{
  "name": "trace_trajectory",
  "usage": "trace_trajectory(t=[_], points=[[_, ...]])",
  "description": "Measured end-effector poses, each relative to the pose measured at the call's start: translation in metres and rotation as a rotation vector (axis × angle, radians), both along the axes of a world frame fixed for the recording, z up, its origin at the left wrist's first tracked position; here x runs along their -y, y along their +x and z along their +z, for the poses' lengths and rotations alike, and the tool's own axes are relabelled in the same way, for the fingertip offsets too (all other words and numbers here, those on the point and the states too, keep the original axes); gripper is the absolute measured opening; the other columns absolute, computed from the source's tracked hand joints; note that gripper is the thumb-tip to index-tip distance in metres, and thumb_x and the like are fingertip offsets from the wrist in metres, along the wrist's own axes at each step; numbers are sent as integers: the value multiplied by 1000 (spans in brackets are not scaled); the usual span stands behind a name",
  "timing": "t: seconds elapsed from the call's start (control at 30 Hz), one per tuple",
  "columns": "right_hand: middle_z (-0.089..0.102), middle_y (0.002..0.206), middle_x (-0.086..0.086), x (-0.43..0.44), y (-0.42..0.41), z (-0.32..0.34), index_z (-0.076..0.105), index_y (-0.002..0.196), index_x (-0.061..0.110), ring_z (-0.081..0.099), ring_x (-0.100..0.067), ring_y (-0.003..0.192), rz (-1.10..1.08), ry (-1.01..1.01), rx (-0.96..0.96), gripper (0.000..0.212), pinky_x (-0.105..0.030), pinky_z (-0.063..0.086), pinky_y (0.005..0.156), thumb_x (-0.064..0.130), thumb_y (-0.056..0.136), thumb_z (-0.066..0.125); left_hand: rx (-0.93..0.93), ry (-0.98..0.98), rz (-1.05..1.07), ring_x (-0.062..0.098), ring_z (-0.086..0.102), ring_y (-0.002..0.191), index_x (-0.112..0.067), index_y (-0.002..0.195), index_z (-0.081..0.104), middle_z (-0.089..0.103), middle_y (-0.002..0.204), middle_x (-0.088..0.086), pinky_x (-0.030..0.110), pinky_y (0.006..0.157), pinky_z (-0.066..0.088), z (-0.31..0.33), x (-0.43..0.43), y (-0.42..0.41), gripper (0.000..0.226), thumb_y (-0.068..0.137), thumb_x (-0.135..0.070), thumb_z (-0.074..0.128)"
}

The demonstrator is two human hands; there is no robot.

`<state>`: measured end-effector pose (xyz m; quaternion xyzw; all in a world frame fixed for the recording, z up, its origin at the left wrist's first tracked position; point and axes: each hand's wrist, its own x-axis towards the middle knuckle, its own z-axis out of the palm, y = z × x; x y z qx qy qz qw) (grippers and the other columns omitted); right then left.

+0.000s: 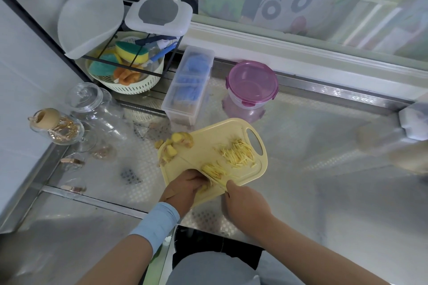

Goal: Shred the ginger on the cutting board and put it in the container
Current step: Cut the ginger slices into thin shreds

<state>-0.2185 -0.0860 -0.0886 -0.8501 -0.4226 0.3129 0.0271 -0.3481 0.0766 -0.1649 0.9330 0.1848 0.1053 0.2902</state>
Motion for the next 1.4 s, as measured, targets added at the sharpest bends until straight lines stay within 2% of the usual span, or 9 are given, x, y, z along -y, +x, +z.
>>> trace_trajectory(t=[0.33,0.47,0.6,0.7,0.87,1.03,1.17,1.3,1.4], points=[[57,86,-8,-32,2,-1,37,97,17,51,-30,71,24,-47,-23,5,-36,41,62,13,98,39,21,-91,-29,7,51,108,-23,104,75,65,113,-5,3,95,29,9,2,1,31,88,-22,48],[58,86,-5,-23,1,-4,40,105,18,59,-29,74,14,-10,-19,7,-35,43,60,16,98,40,18,-51,-25,8,50,107,-22,102,76,65,112,-4,11,93,37,9,2,1,33,86,-23,47],[49,73,2,1,-1,-5,36,98,22,48,-17,60,-13,32,-18,6,-31,32,50,26,101,38,34,-14,-12,8,50,106,-22,98,76,66,111,-3,19,89,45,9,4,0,33,85,-23,46],[46,70,2,5,-1,-5,34,94,22,43,-15,56,-16,32,0,9,-30,25,47,27,101,36,27,-57,-15,8,49,108,-22,101,76,65,114,-3,11,94,36,9,3,-1,33,86,-22,47],[57,85,-6,-21,0,-9,38,98,18,51,-27,70,-9,-13,-27,2,-33,40,61,20,97,38,0,-127,-14,6,51,110,-22,109,73,63,116,-7,2,96,27,13,2,0,32,89,-19,49],[58,86,-6,-25,3,-8,41,101,18,55,-30,72,17,-20,-19,5,-36,45,61,16,97,41,-3,-119,-13,8,50,109,-21,107,74,64,115,-4,-1,98,23,17,2,1,32,88,-19,48],[52,80,-1,-8,2,-5,43,109,18,50,-26,66,14,0,15,10,-33,41,60,22,102,38,-19,-109,4,-1,43,106,-16,100,76,66,111,3,-5,96,17,21,4,3,29,87,-17,50],[46,69,2,6,2,-9,37,95,21,42,-14,54,-16,13,26,11,-31,27,48,29,102,35,-3,-79,-23,5,47,104,-16,96,76,68,107,4,-2,98,20,20,3,2,35,84,-21,44],[49,74,0,-6,1,-14,36,95,19,46,-20,60,-4,-26,16,6,-29,29,51,23,99,37,-24,-125,-10,-5,43,108,-21,104,75,65,114,-4,-1,96,25,17,1,3,36,89,-24,43]])
